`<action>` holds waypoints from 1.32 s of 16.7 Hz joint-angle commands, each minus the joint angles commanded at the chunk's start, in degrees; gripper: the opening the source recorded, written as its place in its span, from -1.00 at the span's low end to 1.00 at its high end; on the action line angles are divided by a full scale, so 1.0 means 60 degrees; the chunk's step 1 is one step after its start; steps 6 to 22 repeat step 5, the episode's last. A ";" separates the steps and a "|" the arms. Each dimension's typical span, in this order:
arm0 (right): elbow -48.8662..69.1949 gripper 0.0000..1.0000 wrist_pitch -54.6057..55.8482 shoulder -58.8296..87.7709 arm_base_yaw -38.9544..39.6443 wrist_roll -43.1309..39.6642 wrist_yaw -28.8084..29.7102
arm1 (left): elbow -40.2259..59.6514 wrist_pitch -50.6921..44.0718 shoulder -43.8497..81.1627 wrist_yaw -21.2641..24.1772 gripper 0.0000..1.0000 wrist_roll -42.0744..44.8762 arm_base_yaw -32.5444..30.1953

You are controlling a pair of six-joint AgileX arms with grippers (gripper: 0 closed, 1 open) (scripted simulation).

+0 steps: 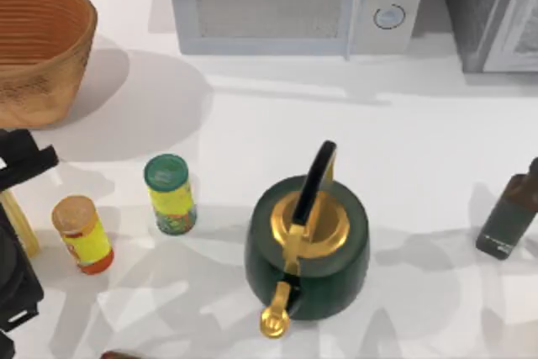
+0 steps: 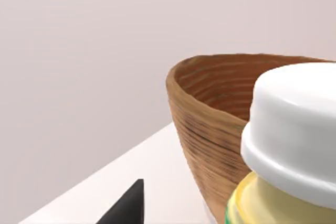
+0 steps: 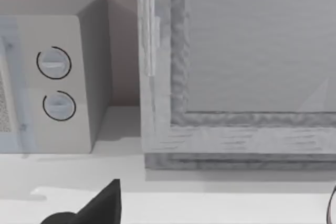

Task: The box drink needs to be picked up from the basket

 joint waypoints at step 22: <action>0.0000 1.00 0.0000 0.0000 0.0000 0.0000 0.0000 | 0.0000 0.0000 0.0000 0.0000 1.00 0.0000 0.0000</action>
